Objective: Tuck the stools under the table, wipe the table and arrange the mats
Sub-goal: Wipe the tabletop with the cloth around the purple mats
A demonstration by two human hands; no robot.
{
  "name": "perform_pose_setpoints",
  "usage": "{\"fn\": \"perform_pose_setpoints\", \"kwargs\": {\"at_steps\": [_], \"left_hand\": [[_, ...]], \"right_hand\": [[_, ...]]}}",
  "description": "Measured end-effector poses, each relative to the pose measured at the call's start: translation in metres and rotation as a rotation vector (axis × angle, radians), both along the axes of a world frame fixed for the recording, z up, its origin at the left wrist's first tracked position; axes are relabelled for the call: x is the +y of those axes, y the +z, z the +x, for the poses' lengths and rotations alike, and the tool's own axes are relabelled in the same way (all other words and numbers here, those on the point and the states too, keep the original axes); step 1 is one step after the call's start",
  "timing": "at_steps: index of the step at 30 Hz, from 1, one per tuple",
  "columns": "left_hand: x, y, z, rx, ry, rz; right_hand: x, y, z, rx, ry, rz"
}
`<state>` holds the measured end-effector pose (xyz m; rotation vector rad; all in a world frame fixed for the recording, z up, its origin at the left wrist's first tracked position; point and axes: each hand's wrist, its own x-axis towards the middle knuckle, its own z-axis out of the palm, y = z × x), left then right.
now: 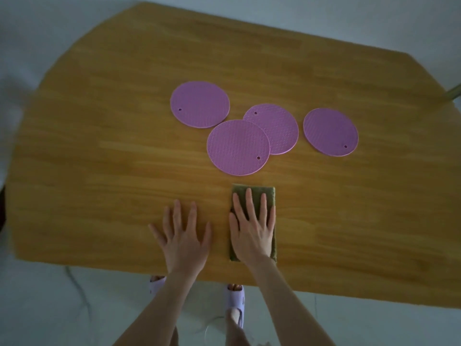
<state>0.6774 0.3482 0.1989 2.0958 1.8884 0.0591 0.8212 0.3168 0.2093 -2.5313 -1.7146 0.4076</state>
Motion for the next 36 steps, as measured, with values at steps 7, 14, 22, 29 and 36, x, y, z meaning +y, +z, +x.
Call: {"fn": "perform_pose_setpoints", "kwargs": {"at_steps": [7, 14, 22, 29, 36], "left_hand": [[0.008, 0.006, -0.031, -0.119, -0.113, 0.015], [0.063, 0.011, -0.126, -0.012, -0.089, 0.059], [0.084, 0.002, -0.17, 0.01, -0.151, 0.034], [0.086, 0.001, -0.172, 0.026, -0.163, 0.013], [0.087, 0.002, -0.172, -0.008, -0.141, 0.024]], "right_hand": [[-0.013, -0.001, 0.016, -0.036, -0.381, -0.059], [0.073, 0.002, -0.101, -0.054, -0.267, 0.003], [0.063, -0.005, -0.158, -0.037, -0.001, 0.04], [0.032, 0.0, -0.086, -0.068, -0.427, -0.069], [0.093, 0.0, -0.175, -0.044, -0.165, 0.004]]}}
